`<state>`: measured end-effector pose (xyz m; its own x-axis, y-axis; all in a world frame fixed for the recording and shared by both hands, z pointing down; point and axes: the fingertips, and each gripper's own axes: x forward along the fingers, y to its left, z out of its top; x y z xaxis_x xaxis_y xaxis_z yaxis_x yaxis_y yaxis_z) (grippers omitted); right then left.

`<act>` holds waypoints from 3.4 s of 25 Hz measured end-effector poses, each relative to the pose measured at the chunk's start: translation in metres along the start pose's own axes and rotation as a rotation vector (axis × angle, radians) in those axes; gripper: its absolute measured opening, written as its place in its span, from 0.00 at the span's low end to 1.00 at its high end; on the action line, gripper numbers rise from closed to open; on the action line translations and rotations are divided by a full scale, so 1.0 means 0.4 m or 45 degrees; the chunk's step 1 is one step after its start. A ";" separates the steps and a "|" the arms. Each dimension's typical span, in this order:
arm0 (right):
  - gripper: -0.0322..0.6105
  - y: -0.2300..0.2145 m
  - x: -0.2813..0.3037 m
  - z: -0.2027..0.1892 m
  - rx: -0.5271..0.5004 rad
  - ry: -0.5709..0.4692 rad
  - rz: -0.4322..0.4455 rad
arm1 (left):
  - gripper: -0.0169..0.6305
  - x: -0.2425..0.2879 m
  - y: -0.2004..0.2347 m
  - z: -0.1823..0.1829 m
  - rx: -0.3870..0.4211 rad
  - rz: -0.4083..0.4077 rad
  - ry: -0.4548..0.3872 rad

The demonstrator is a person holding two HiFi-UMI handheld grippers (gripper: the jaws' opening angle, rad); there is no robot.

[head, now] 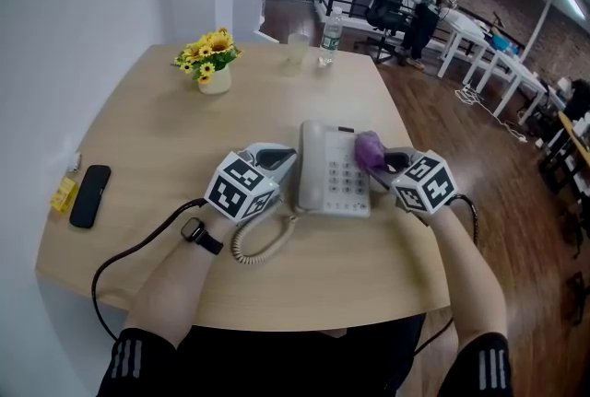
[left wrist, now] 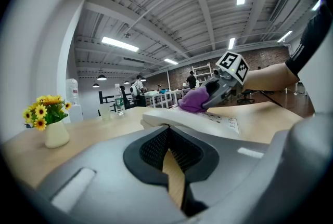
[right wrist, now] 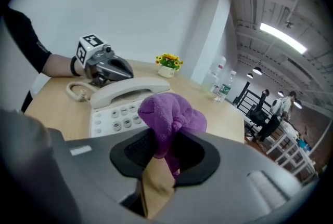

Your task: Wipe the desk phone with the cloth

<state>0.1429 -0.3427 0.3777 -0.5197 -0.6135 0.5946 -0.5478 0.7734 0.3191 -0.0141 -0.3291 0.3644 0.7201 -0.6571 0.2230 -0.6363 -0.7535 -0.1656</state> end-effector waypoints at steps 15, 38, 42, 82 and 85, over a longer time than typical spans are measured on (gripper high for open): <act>0.22 0.268 -0.155 -0.096 -0.163 -0.002 0.197 | 0.02 0.000 0.002 -0.001 0.001 0.002 -0.001; 0.22 0.101 0.009 0.041 -0.056 -0.051 0.115 | 0.02 0.001 0.001 0.000 -0.006 -0.003 -0.003; 0.22 0.219 -0.051 -0.011 -0.130 -0.052 0.200 | 0.02 0.000 0.003 0.000 -0.003 0.001 -0.001; 0.22 0.359 -0.107 -0.002 -0.245 0.010 0.349 | 0.02 0.000 0.000 0.000 -0.001 0.006 0.000; 0.22 0.266 -0.126 0.074 -0.174 -0.090 0.237 | 0.02 0.000 0.002 -0.001 0.001 0.005 -0.001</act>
<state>0.0913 -0.2342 0.3600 -0.6505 -0.4644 0.6010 -0.3471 0.8856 0.3086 -0.0149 -0.3297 0.3644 0.7176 -0.6602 0.2218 -0.6390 -0.7508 -0.1675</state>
